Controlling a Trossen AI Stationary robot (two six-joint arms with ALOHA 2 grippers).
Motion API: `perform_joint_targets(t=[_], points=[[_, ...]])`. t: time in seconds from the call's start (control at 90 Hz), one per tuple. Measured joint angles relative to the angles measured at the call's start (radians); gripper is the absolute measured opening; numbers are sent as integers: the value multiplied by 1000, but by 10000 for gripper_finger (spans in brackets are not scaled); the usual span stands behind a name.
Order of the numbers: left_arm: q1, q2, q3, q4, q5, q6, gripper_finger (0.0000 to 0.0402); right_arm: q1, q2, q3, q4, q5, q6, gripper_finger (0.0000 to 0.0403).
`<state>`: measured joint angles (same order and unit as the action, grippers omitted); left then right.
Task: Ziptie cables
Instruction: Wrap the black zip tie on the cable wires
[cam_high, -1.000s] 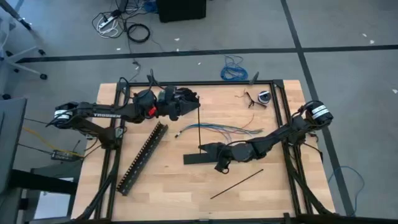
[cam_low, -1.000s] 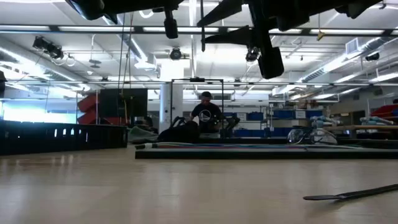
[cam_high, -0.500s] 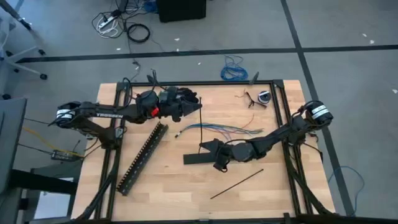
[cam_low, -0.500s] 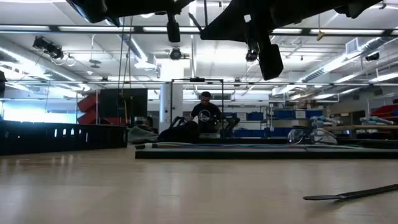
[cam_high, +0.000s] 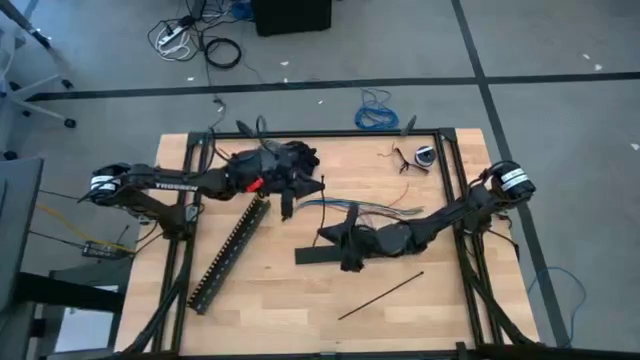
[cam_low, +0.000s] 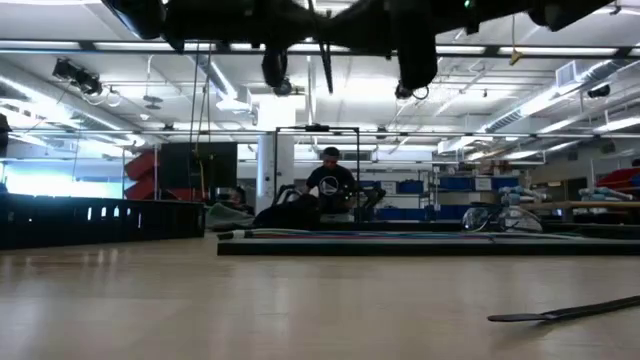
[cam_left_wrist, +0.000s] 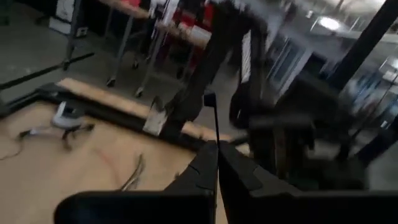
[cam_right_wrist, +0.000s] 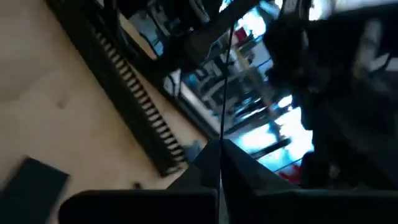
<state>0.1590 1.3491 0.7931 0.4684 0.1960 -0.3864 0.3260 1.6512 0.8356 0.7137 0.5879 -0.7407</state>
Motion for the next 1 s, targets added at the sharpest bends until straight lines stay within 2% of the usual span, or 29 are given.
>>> perform_joint_targets(t=[0.111, 0.233, 0.411, 0.7, 1.0], points=[[-6, 0, -25, -72, -53, 16, 0, -59, 0, 0, -64, -114, 168, 0], [-16, 0, -52, -110, -84, 14, 0, -127, 28, 2, -50, -225, 279, 0], [-37, -1, -62, -243, -210, 8, 0, -202, 185, 100, -63, -395, 370, 0], [-100, -40, -63, -626, -516, -71, 0, -232, 398, 304, -64, -523, 400, 0], [-188, -103, -62, -840, -660, -154, 0, -260, 443, 349, -98, -564, 444, 0]])
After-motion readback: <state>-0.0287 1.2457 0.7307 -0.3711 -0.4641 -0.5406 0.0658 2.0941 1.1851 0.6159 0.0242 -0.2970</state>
